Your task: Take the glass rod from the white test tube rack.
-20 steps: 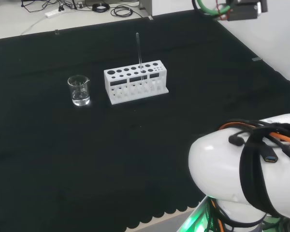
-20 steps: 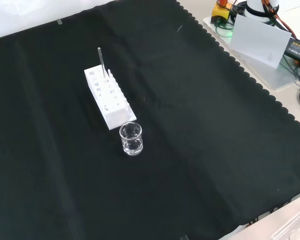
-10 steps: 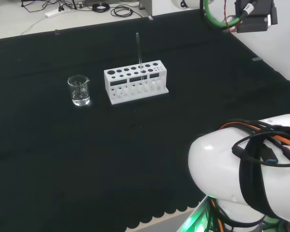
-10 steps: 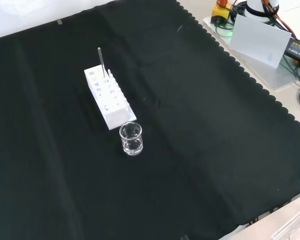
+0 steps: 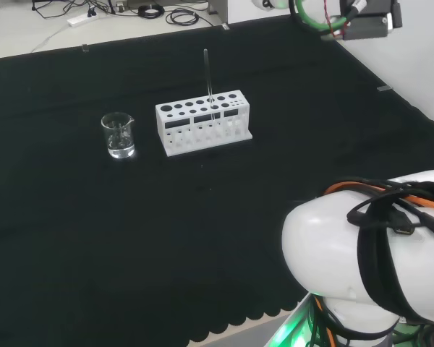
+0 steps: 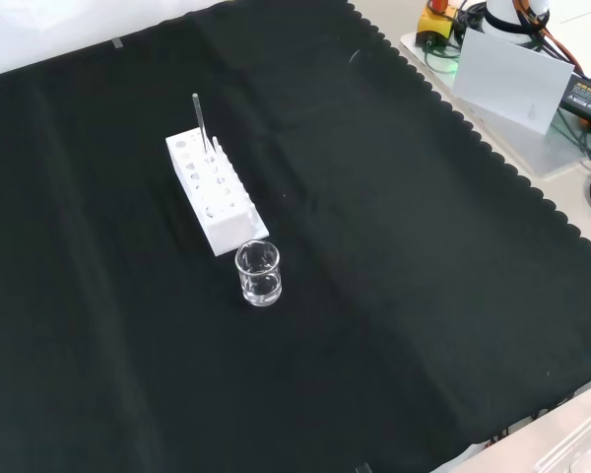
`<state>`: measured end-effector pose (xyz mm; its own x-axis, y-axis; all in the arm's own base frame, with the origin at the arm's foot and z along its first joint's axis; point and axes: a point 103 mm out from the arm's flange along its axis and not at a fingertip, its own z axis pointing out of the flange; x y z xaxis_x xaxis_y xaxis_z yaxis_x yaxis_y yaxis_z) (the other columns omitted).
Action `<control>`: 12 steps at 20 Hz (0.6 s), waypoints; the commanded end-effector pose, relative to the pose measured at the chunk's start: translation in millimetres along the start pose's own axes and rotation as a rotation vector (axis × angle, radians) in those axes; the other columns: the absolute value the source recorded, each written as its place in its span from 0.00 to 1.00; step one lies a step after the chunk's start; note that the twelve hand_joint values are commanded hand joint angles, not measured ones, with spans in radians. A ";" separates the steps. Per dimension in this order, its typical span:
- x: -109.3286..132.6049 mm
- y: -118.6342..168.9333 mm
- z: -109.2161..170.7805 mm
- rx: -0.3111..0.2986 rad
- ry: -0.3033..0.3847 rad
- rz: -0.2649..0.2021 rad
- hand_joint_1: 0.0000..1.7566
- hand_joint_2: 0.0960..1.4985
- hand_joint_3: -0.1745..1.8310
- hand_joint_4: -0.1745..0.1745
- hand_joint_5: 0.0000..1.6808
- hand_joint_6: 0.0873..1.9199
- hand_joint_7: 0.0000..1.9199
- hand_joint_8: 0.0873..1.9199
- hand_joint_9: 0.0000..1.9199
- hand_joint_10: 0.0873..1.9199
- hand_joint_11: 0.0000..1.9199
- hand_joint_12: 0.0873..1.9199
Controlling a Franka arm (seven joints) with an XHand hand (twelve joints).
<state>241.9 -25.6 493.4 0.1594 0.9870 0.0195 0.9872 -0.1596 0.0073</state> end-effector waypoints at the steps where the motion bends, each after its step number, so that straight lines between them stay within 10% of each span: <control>1: 10.5 49.1 -19.2 -0.011 -0.047 -0.051 0.23 0.67 0.24 0.15 0.06 0.00 0.00 0.30 0.01 0.37 0.00 0.55; 12: 45.3 120.3 -8.9 0.004 -0.063 -0.123 0.27 0.64 0.26 0.13 0.18 0.00 0.13 0.38 0.17 0.37 0.10 0.70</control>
<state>322.6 -16.1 500.4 0.0988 0.9942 -0.0430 0.9945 -0.1002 -0.0321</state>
